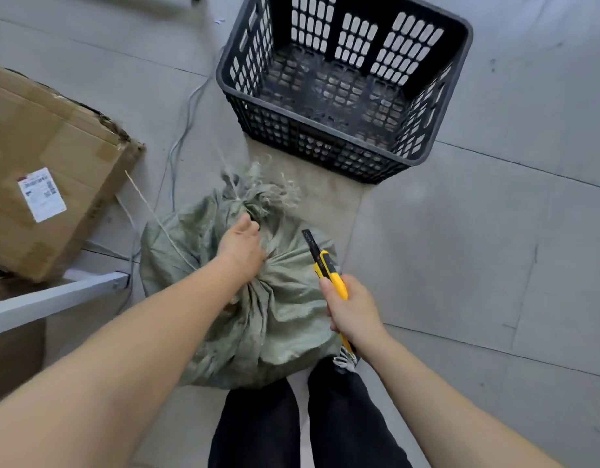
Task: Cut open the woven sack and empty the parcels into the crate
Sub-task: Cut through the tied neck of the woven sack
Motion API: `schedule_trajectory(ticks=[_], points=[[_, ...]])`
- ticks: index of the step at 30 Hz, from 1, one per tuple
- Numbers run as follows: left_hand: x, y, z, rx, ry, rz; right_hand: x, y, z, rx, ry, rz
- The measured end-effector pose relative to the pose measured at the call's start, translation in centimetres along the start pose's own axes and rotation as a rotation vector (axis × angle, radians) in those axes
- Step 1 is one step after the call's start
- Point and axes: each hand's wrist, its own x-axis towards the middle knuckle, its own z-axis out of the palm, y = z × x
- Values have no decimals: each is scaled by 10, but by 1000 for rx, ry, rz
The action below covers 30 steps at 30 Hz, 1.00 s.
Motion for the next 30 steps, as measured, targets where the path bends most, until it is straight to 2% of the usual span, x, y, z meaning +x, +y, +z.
schedule_trajectory(ticks=[1,3,5,10,13,16,19,25,27,30], points=[[-7,-5,3,6,-25,-19,-1,0,3,-10,-9,-2],[-22,-12,11,-50,26,0,-6,-3,9,-21,-31,-11],[-41,-14,16,-234,95,3,-11,-8,17,-20,-50,-24],[-80,-18,41,-1229,45,-443,-31,-22,39,21,-111,-86],[-101,-2,60,-1794,88,-530,-46,-31,52,89,-185,-95],[-123,19,72,-2181,243,-536,-55,-34,62,94,-246,-59],[-141,34,82,-2328,305,-541,-61,-34,69,19,-243,-84],[-152,41,84,-2729,180,-552,-71,-33,77,-141,-231,-185],[-148,43,86,-2692,126,-663,-71,-32,77,-137,-234,-188],[-145,50,91,-2541,130,-718,-70,-31,75,-119,-257,-180]])
